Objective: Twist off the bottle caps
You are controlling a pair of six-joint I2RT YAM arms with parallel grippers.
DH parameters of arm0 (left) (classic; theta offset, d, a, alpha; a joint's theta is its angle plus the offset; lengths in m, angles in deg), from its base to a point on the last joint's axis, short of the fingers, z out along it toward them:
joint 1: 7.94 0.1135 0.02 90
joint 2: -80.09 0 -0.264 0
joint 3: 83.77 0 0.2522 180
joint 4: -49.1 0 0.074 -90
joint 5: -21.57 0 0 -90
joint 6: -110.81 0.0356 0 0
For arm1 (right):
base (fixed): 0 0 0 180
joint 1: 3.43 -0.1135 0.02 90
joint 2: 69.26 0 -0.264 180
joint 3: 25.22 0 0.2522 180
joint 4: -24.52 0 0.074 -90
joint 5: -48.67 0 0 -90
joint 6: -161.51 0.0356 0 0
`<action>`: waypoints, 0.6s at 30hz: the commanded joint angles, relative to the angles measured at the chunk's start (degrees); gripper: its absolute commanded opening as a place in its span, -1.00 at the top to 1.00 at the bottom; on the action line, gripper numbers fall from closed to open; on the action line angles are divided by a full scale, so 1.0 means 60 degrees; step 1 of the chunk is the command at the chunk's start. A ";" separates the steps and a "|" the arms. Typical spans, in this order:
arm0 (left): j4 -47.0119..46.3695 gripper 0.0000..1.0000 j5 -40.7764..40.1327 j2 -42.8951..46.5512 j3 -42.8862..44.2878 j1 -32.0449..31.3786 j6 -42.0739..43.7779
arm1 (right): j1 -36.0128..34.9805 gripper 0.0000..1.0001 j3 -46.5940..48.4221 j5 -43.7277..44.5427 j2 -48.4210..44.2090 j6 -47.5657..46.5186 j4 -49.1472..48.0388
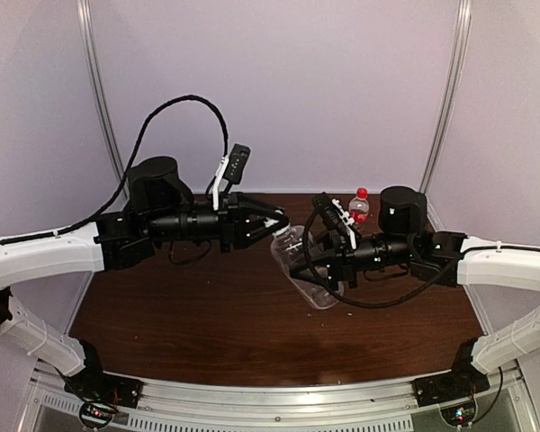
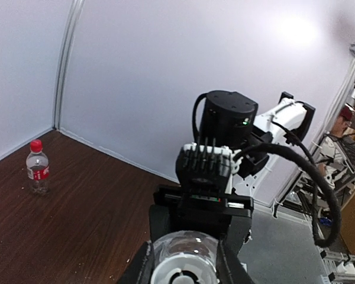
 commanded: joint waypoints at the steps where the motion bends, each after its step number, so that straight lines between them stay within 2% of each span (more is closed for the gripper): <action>1: 0.0409 0.71 -0.2630 0.0071 0.0254 -0.0140 -0.1610 | 0.0046 0.30 0.0340 0.2971 -0.0316 -0.0041 0.0580; 5: 0.1063 0.61 -0.3377 -0.0410 0.0975 -0.0276 -0.2162 | -0.0052 0.30 0.0351 0.4179 -0.0204 0.0010 0.0491; 9: 0.1042 0.38 -0.3459 -0.0756 0.1248 -0.0272 -0.2326 | -0.0272 0.30 0.0268 0.4808 -0.0142 -0.0049 0.0335; 18: 0.0105 -0.42 -0.2479 -0.0323 0.0551 -0.0029 -0.1593 | -0.0264 0.27 0.0180 0.4058 -0.0450 -0.0356 0.0628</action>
